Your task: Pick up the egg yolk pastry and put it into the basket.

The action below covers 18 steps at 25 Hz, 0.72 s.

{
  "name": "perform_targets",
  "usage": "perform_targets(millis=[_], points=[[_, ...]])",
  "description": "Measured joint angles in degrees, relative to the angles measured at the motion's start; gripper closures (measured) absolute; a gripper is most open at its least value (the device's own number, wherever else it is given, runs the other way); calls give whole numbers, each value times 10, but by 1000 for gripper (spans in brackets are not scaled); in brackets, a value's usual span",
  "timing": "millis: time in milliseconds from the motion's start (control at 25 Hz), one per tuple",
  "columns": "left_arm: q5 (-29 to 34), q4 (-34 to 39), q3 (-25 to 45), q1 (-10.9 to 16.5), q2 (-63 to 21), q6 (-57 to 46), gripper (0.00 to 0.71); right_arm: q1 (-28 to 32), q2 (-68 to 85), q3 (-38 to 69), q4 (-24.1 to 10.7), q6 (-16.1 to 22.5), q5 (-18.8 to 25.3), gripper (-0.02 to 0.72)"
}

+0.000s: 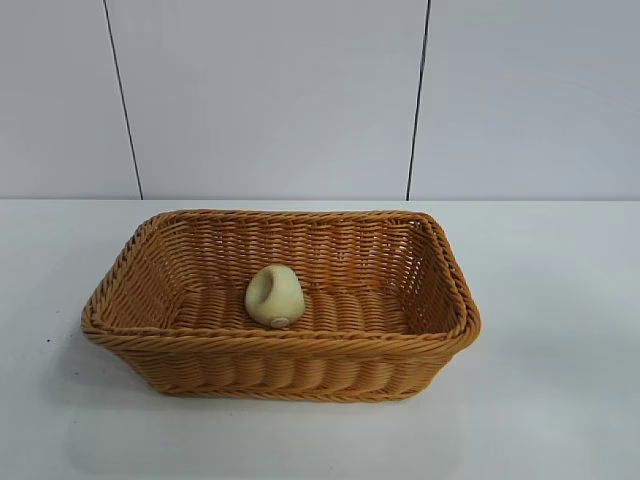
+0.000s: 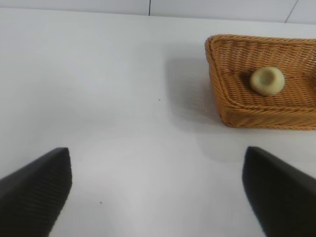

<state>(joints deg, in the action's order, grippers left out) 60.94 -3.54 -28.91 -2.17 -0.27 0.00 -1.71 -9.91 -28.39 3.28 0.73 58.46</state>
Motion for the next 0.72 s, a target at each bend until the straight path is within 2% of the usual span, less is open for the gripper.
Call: perform_targets(millis=[240, 720], points=[[0, 0, 0, 0, 0, 0, 21, 0, 96, 0, 0, 0, 1, 10], [0, 0, 0, 0, 0, 0, 21, -2, 101, 1, -1, 0, 1, 10]])
